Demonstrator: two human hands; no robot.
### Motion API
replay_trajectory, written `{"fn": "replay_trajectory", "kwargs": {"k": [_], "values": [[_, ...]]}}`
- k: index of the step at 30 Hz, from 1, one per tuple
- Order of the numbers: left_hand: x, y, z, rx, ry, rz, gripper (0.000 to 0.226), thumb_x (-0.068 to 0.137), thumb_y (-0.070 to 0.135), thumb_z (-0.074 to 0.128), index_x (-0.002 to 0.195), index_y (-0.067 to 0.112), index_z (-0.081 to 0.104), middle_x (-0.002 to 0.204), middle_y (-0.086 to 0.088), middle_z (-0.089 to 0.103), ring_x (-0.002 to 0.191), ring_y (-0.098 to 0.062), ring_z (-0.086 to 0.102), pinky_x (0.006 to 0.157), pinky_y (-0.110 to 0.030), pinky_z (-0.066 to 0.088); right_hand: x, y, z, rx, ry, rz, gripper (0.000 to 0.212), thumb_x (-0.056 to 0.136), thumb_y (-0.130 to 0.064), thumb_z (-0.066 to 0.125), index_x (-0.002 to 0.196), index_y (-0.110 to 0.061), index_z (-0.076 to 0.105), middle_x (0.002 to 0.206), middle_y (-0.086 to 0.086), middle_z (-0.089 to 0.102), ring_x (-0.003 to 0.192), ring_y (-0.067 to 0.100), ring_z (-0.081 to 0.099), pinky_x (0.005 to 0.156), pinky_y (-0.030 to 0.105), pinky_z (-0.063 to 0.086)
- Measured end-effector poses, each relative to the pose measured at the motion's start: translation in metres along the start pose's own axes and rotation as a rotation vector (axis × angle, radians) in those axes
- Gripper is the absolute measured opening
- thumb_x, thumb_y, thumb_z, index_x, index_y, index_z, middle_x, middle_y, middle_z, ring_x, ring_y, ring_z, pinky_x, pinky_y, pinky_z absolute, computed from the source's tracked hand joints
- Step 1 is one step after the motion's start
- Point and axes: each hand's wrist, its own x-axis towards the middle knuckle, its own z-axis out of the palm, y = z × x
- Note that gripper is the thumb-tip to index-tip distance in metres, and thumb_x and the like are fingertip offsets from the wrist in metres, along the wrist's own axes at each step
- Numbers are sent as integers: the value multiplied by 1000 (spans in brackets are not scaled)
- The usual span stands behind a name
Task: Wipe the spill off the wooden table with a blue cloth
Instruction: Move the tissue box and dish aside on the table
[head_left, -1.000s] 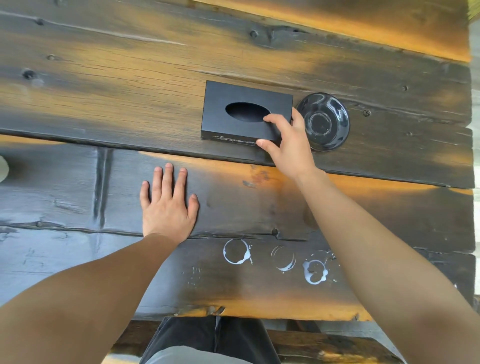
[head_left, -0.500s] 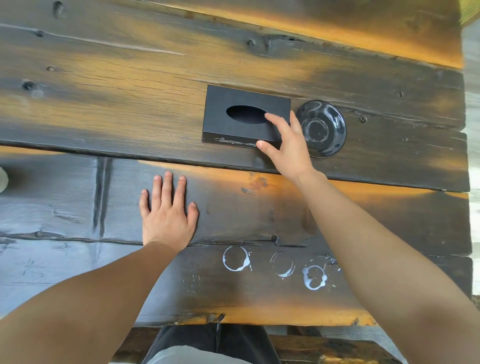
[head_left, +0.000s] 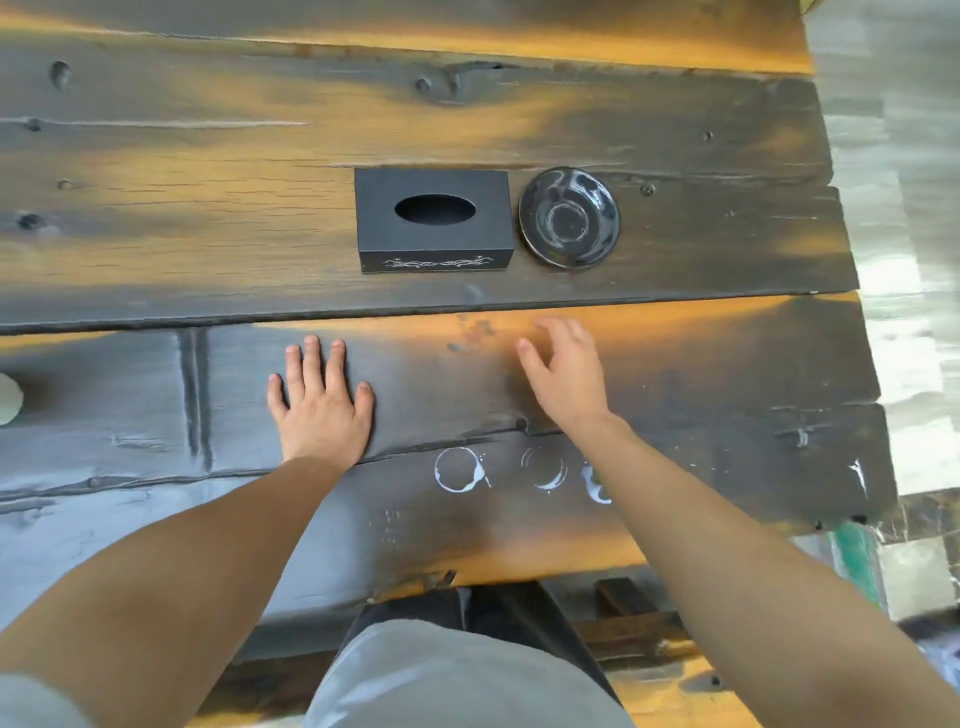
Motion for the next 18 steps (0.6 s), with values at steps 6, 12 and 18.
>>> {"fn": "replay_trajectory", "kwargs": {"k": [6, 12, 18], "values": [[0, 0, -27, -48, -103, 36, 63, 94, 35, 49, 153, 18, 36, 167, -10, 22, 155, -32, 19, 122, -54, 19, -109, 42, -5, 53, -1, 140, 24, 97, -25, 56, 112, -12, 69, 112, 8, 67, 107, 27, 59, 96, 37, 47], [-53, 8, -43, -90, -173, 113, 30, 91, 22, 50, 111, 6, 65, 112, -26, 64, 114, -45, 57, 93, -48, 46, -215, 92, -15, 159, 4, 354, 12, 95, -20, 57, 91, -16, 68, 81, 3, 60, 76, 25, 56, 71, 34, 44], [-144, 100, -22, -31, -349, 402, 21, 92, 20, 48, 94, 12, 67, 95, -16, 67, 93, -40, 64, 75, -41, 51, -296, 180, -40, 265, 3, 653, 18, 95, -21, 54, 79, -18, 61, 75, 4, 58, 71, 26, 54, 66, 32, 37]]}}
